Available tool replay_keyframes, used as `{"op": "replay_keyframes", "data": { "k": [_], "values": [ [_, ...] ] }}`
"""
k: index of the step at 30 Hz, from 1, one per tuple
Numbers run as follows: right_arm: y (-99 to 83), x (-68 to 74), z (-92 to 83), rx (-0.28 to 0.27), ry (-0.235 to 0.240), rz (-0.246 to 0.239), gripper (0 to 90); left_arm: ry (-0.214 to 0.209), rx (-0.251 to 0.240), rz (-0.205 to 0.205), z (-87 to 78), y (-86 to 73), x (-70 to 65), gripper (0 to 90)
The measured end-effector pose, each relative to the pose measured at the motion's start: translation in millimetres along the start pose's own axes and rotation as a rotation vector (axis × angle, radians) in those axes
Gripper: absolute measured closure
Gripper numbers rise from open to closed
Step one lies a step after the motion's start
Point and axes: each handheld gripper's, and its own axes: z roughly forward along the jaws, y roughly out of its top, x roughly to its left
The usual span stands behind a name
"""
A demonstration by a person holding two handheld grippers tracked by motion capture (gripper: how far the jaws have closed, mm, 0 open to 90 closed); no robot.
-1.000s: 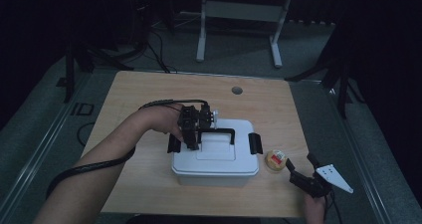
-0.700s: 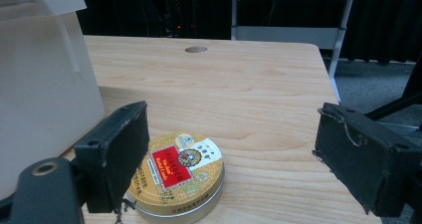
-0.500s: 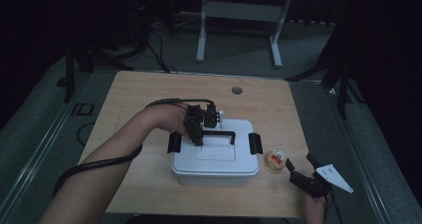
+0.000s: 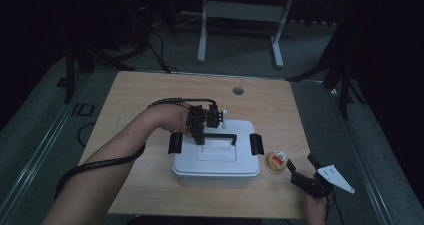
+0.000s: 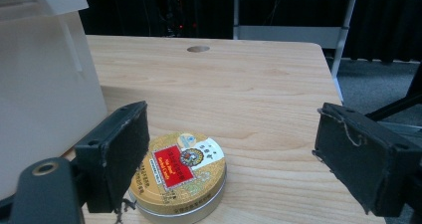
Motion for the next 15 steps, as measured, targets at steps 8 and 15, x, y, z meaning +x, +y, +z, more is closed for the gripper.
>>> {"op": "replay_keyframes", "data": {
  "k": [8, 15],
  "values": [
    [0.1, 0.0, -0.1, -0.002, 0.004, 0.003, 13.5, 0.006, -0.014, 0.008, -3.8, -0.5, -0.9, 83.5],
    [0.0, 0.2, 0.1, 0.000, 0.003, 0.002, 13.5, 0.011, -0.049, 0.005, -16.4, -0.5, -2.7, 83.6]
  ]
}}
